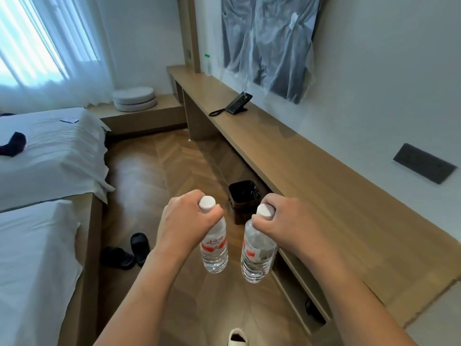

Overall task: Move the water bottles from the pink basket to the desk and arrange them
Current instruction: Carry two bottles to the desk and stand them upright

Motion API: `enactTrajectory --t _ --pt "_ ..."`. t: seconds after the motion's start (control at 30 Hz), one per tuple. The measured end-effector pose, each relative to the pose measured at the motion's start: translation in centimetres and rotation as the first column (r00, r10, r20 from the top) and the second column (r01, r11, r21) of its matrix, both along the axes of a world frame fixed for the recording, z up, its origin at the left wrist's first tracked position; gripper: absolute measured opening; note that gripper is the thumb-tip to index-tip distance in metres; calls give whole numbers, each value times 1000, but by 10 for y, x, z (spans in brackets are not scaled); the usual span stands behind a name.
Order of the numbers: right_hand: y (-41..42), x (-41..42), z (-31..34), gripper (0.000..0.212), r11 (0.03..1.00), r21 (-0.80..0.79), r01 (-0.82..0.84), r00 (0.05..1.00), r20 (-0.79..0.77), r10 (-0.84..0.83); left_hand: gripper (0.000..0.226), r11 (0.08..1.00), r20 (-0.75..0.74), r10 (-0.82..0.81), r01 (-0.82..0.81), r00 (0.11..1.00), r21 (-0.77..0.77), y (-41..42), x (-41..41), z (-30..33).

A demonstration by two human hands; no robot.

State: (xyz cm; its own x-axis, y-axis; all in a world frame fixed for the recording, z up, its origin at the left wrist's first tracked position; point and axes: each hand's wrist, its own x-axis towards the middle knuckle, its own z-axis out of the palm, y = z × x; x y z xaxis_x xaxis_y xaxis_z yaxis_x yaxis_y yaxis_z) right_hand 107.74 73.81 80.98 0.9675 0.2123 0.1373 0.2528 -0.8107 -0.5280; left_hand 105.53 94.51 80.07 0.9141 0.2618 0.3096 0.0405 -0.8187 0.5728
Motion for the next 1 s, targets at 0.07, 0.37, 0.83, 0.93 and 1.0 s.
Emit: enactTrajectory --t 0.07,0.37,0.83,0.93,1.0 --pt "18 33 -2 27 1000 -11 -11 1000 2 11 23 1000 -1 22 -22 1000 8 17 30 -4" --pt "88 188 6 23 998 -4 -68 997 21 68 24 995 -3 81 -80 997 56 90 176 9" --pt "269 404 9 18 1000 12 -10 1000 -10 10 23 998 -11 29 -29 1000 52 273 396 7" --pt "303 449 12 18 1000 29 -3 1000 -4 4 23 998 -2 24 -23 1000 62 308 440 8" --pt "322 479 13 18 1000 30 -4 1000 1 4 23 998 2 23 -23 1000 60 329 469 8"
